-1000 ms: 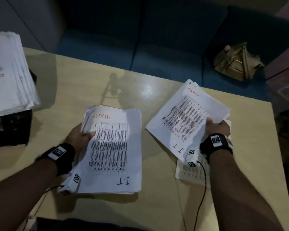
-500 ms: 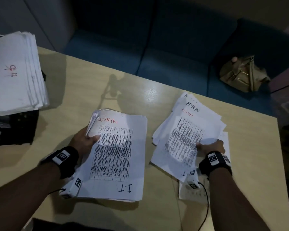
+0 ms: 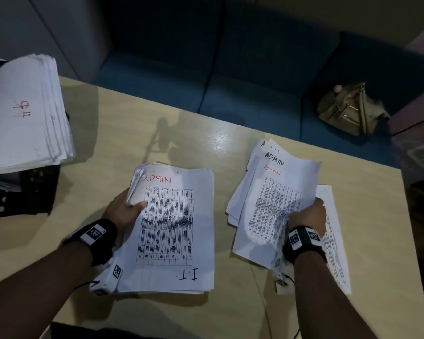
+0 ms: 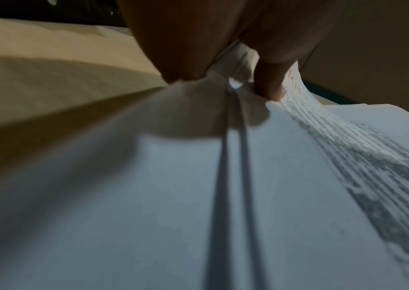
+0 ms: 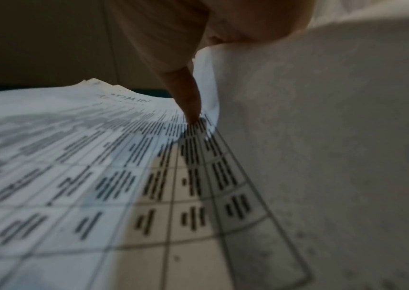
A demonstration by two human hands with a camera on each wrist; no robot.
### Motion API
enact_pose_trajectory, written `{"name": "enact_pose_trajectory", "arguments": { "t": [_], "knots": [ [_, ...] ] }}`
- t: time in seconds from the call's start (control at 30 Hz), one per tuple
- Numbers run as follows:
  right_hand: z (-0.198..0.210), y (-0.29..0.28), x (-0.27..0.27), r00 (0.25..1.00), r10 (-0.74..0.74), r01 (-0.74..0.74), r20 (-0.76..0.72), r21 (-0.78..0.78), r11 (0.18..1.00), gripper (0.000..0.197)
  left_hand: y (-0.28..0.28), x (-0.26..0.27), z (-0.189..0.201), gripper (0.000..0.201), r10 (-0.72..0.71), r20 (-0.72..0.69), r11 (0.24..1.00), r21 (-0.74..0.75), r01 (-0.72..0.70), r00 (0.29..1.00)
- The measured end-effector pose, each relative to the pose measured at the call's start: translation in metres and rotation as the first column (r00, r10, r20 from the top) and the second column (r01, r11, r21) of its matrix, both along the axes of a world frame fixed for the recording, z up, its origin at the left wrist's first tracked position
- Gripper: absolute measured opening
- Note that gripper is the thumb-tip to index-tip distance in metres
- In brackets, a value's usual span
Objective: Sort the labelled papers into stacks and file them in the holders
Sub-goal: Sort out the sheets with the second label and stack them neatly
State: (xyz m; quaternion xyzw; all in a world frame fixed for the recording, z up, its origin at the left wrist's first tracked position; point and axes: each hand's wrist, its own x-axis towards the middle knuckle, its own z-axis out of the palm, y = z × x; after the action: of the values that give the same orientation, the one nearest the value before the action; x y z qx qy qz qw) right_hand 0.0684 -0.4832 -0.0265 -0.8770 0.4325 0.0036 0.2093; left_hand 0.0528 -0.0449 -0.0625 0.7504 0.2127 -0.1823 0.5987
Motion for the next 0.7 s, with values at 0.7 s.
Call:
{"name": "enact_pose_trajectory", "arguments": {
  "t": [0.7],
  "knots": [
    [0.086, 0.019, -0.007, 0.906, 0.175, -0.310, 0.385, 0.323, 0.894, 0.037, -0.003, -0.002, 0.002, 0.037, 0.108, -0.042, 0.987, -0.112, -0.112, 0.993]
  ]
}}
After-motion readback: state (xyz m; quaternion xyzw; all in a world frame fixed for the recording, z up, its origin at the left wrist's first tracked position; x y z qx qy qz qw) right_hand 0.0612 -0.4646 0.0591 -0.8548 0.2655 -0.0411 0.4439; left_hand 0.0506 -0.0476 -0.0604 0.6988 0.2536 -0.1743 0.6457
